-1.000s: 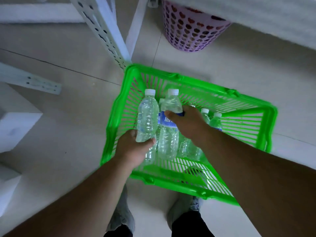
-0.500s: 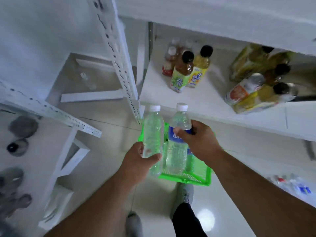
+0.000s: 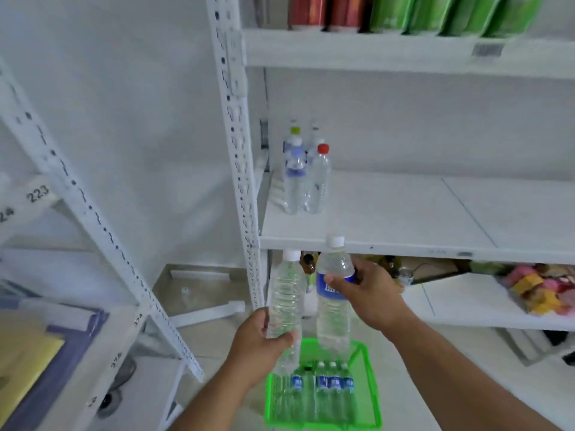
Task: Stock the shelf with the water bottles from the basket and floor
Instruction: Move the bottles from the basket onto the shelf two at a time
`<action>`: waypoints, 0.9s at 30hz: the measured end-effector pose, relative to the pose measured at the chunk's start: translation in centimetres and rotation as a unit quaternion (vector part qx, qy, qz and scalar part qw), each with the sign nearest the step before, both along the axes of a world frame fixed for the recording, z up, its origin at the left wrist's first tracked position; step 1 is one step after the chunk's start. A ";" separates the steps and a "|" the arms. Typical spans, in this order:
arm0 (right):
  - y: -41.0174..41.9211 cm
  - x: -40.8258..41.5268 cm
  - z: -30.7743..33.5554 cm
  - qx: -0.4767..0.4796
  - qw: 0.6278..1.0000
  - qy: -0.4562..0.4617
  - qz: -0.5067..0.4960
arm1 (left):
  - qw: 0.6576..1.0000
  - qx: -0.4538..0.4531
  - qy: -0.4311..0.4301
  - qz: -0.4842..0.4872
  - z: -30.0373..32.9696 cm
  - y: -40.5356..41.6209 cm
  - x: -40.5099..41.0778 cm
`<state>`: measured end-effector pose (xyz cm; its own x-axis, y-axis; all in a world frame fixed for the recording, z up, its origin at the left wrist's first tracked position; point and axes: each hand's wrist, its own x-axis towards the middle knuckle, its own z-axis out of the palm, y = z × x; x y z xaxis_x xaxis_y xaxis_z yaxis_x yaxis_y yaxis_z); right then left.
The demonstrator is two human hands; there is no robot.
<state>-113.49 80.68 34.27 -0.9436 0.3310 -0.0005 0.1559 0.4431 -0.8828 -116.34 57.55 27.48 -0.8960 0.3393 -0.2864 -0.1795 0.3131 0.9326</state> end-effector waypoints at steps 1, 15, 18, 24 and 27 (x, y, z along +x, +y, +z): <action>-0.1 0.4 1.0 -0.007 1.000 0.012 0.000 | 1.000 0.003 0.008 0.002 1.0 -0.2 0.2; 0.7 1.9 6.9 -0.081 0.993 0.087 0.015 | 0.996 0.034 0.061 0.048 6.8 1.5 1.0; 2.1 1.4 6.9 -0.073 0.994 0.086 0.013 | 0.996 0.037 0.061 0.056 7.0 2.9 0.6; 5.4 -0.3 7.0 -0.086 0.993 0.086 0.010 | 0.993 0.036 0.073 0.086 7.6 6.5 -0.4; 6.9 -1.3 7.2 -0.090 0.993 0.078 0.019 | 0.991 0.038 0.074 0.103 7.7 8.1 -1.0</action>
